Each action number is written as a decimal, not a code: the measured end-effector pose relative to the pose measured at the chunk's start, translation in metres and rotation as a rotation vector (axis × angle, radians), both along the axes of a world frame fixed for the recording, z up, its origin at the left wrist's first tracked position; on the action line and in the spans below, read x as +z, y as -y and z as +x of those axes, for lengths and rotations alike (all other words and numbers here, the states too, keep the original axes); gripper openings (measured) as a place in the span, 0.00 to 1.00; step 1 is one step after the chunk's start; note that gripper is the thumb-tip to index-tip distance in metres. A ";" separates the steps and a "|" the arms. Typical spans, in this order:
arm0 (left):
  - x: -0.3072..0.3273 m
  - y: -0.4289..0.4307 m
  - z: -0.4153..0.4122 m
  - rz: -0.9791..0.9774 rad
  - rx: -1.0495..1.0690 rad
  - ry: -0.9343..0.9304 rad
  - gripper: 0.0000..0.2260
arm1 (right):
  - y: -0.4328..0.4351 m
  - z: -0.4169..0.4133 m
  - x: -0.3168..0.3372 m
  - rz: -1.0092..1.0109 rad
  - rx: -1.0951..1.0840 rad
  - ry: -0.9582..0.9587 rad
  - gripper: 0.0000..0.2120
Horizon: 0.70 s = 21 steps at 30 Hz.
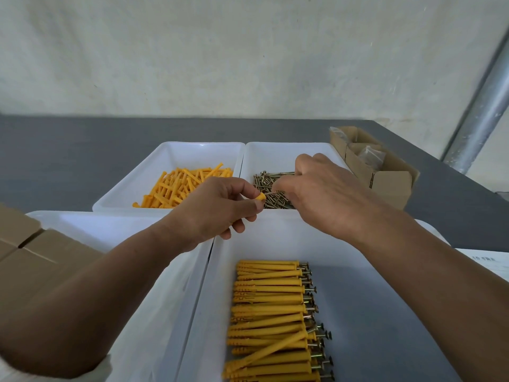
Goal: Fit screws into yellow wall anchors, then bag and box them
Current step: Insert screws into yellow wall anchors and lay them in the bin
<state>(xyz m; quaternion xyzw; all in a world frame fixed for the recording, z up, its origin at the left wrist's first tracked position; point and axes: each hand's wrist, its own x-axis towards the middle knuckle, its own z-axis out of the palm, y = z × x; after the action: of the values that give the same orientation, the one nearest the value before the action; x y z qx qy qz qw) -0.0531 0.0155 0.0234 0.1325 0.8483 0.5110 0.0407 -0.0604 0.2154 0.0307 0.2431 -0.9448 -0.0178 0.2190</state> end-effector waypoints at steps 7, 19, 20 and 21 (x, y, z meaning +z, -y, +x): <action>-0.002 0.001 -0.001 -0.043 0.024 -0.037 0.01 | 0.005 0.004 0.001 0.030 0.018 0.003 0.14; -0.003 0.000 -0.002 -0.079 0.012 -0.060 0.09 | 0.009 0.010 0.006 -0.040 0.103 0.124 0.15; -0.003 0.000 -0.002 -0.077 0.006 -0.057 0.09 | 0.010 0.012 0.006 -0.044 0.116 0.140 0.16; -0.003 -0.001 -0.001 -0.076 -0.003 -0.056 0.09 | 0.011 0.013 0.007 -0.046 0.130 0.150 0.15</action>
<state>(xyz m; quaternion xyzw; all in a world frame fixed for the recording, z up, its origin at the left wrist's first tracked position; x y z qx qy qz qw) -0.0543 0.0161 0.0206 0.1464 0.8678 0.4744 0.0227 -0.0474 0.2043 0.0374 0.2993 -0.9410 0.0362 0.1537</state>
